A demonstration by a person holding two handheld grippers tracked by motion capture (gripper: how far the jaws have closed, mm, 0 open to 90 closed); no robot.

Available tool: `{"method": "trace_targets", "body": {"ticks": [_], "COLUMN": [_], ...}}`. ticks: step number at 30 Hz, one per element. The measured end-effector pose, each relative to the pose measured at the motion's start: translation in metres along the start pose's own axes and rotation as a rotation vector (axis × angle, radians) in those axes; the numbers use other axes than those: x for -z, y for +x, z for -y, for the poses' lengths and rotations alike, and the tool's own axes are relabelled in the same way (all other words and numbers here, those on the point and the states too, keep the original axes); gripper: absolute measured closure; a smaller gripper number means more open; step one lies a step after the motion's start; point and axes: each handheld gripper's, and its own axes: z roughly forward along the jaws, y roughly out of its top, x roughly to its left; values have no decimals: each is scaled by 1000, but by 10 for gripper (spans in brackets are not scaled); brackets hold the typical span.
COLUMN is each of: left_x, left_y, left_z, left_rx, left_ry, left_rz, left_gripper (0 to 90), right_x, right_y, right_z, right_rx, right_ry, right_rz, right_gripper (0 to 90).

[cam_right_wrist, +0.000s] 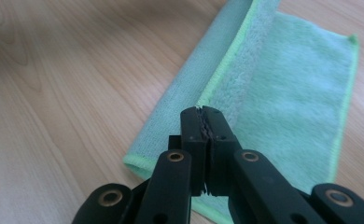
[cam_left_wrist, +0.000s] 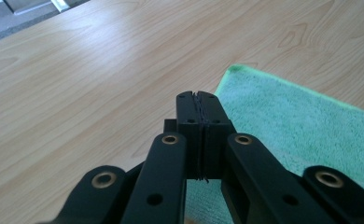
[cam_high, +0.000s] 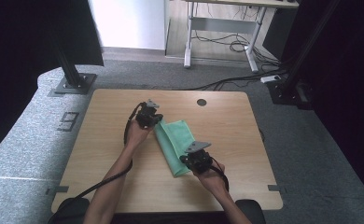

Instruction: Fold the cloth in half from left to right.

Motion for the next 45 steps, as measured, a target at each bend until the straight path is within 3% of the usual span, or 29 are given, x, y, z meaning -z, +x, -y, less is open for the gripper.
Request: {"method": "trace_targets", "body": {"ticks": [18,26,40,42,45], "left_x": [-32,-53,-75,-77,-76], "left_y": [-27,-32,-39,-39,-39], "left_z": [-30,-31,-31,-30,-29], "left_rx": [-75,-83,-95,-100,-91], "left_ry": [25,67,95,97,76], "left_rz": [29,19,22,14,-11], "left_gripper": [882,881,874,825,616], "right_x": [19,13,11,10,11], "right_y": [-29,-39,-54,-57,-61], "right_z": [19,30,42,44,46], "right_rx": [-74,-95,-140,-149,-154], "right_ry": [11,53,87,92,95], "right_rz": [47,57,70,73,90], "right_gripper": [871,871,870,866,780]}}
